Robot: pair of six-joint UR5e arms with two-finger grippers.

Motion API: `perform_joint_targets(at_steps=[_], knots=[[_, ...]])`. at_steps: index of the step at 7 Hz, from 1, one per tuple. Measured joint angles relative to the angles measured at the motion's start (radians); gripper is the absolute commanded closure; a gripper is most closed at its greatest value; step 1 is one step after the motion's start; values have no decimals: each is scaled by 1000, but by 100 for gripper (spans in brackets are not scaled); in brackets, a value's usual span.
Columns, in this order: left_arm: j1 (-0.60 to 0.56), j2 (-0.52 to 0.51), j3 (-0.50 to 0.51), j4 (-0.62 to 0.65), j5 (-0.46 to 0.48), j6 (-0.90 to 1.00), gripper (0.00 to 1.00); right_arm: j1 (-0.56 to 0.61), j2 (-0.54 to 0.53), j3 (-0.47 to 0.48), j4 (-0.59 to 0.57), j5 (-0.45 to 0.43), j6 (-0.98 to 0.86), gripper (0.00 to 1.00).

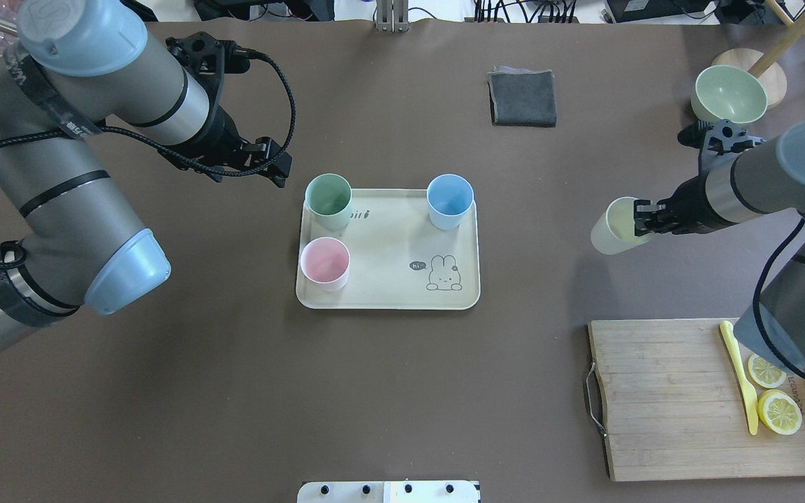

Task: Place all cups on tray

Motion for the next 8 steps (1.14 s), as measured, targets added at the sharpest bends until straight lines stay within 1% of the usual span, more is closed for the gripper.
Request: perform_joint_targets(at_steps=[1, 2, 3, 4, 5, 6, 8], knots=[[0, 1, 1, -1, 0, 0, 2, -68, 70, 0, -20, -53, 136, 100], [1, 1, 3, -1, 0, 0, 2, -138, 161, 0, -94, -118, 250, 100], [1, 1, 5, -1, 0, 0, 2, -194, 256, -3, -199, -167, 313, 100], [2, 1, 5, -1, -1, 0, 2, -244, 324, -9, -273, -208, 354, 100], [3, 3, 6, -1, -1, 0, 2, -278, 357, -14, -304, -237, 375, 48], [3, 4, 7, -2, -1, 0, 2, -298, 374, -17, -315, -250, 380, 0], [4, 7, 7, -3, -1, 0, 2, -307, 389, -19, -320, -256, 364, 0]])
